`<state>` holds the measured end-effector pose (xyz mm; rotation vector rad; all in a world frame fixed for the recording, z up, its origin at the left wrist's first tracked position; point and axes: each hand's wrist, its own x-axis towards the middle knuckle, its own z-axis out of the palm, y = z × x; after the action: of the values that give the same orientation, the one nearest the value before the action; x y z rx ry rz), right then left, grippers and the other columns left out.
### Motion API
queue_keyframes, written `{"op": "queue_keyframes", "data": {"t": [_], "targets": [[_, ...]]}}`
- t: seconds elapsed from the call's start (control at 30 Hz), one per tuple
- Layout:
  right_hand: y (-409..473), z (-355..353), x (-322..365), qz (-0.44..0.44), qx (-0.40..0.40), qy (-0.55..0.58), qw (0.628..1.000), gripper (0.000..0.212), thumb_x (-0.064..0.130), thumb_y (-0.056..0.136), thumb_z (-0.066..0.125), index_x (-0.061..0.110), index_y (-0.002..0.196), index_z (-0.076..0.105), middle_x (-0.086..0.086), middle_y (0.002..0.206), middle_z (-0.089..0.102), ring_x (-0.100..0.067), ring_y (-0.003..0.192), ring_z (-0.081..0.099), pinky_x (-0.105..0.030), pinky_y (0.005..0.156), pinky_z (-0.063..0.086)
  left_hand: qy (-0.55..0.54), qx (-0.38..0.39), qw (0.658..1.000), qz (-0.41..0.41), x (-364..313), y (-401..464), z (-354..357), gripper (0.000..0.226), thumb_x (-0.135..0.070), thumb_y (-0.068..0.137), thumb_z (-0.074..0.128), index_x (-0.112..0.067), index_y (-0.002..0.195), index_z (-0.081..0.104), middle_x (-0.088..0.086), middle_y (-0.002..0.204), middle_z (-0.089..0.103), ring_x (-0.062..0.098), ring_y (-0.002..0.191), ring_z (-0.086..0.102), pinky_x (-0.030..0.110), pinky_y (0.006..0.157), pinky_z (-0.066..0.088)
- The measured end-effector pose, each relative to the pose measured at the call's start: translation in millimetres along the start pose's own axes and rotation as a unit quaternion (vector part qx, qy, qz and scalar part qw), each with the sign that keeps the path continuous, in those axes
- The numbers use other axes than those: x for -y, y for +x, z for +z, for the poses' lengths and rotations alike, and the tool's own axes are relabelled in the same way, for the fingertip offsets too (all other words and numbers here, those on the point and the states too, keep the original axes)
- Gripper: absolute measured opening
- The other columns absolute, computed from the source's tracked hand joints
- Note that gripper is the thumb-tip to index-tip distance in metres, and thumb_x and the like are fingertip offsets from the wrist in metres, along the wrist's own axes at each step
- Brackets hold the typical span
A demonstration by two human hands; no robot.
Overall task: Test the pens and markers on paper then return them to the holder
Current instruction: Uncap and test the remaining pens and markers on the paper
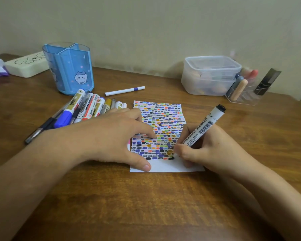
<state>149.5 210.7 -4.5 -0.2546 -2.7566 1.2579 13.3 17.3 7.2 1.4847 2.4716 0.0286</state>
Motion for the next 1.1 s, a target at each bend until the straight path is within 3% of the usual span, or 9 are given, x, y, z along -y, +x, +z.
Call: {"op": "queue_keyframes", "data": {"t": [0.1,0.27,0.4,0.53,0.67,0.8,0.93,1.1], "targets": [[-0.8,0.3,0.4,0.000,0.014,0.022,1.000,0.014,0.020,0.084,0.076,0.014,0.076,0.066,-0.004,0.061,0.071,-0.012,0.056,0.064,-0.025,0.059,0.050,0.000,0.000,1.000,0.000,-0.2,-0.5,-0.5,0.076,-0.085,0.066,0.055,-0.060,0.136,0.036,-0.020,0.114,0.033,0.003,0.106,0.035,0.027,0.084,0.033],[1.9,0.8,-3.0,0.004,-0.004,0.003,1.000,0.016,0.021,0.083,0.076,0.015,0.074,0.065,-0.003,0.059,0.070,-0.013,0.055,0.063,-0.037,0.064,0.053,-0.001,-0.004,1.000,0.001,-0.8,-0.4,-0.4,0.076,-0.084,0.067,0.056,-0.060,0.136,0.037,-0.020,0.113,0.034,0.003,0.105,0.035,0.027,0.084,0.032],[0.4,1.7,-2.5,-0.007,0.008,0.017,1.000,0.016,0.021,0.084,0.076,0.015,0.075,0.065,-0.002,0.060,0.071,-0.013,0.056,0.063,-0.035,0.063,0.052,0.000,-0.001,1.000,0.005,0.4,-0.6,-0.3,0.077,-0.086,0.065,0.054,-0.059,0.136,0.036,-0.020,0.113,0.034,0.003,0.107,0.035,0.029,0.091,0.037],[2.5,-0.4,-3.9,0.000,0.003,-0.001,1.000,0.018,0.022,0.084,0.076,0.014,0.073,0.064,0.000,0.059,0.069,-0.012,0.056,0.061,-0.041,0.065,0.053,-0.002,-0.003,1.000,0.006,-0.1,-0.1,-0.5,0.077,-0.085,0.065,0.054,-0.060,0.135,0.037,-0.020,0.113,0.034,0.001,0.105,0.035,0.027,0.088,0.035],[0.6,0.5,-3.3,-0.008,0.010,0.017,1.000,0.016,0.021,0.084,0.075,0.014,0.074,0.065,-0.002,0.058,0.068,-0.011,0.055,0.059,-0.033,0.061,0.049,0.001,0.001,1.000,0.005,-0.5,-0.4,-0.4,0.076,-0.085,0.066,0.054,-0.060,0.136,0.036,-0.021,0.115,0.033,0.000,0.106,0.034,0.027,0.085,0.032],[1.8,-0.4,-3.4,-0.001,0.011,0.001,1.000,0.019,0.028,0.082,0.075,0.017,0.072,0.064,0.000,0.060,0.068,-0.012,0.056,0.061,-0.041,0.066,0.054,-0.001,0.001,1.000,0.006,0.2,0.3,-0.5,0.077,-0.086,0.065,0.053,-0.060,0.136,0.036,-0.021,0.114,0.034,0.000,0.107,0.035,0.028,0.090,0.036],[0.4,0.2,-2.4,-0.005,0.015,0.022,1.000,0.017,0.022,0.084,0.075,0.015,0.074,0.064,-0.002,0.058,0.069,-0.011,0.055,0.061,-0.032,0.062,0.051,0.001,-0.001,1.000,0.009,1.1,0.5,0.2,0.078,-0.086,0.065,0.053,-0.061,0.136,0.035,-0.022,0.112,0.032,0.000,0.106,0.034,0.026,0.086,0.033],[2.1,1.0,-4.6,0.007,0.003,0.018,1.000,0.023,0.032,0.079,0.076,0.014,0.072,0.063,0.000,0.059,0.067,-0.012,0.056,0.059,-0.044,0.064,0.054,-0.001,-0.002,1.000,0.008,1.5,1.6,0.7,0.078,-0.086,0.065,0.053,-0.061,0.137,0.035,-0.022,0.113,0.032,-0.001,0.105,0.034,0.025,0.083,0.031]]}}
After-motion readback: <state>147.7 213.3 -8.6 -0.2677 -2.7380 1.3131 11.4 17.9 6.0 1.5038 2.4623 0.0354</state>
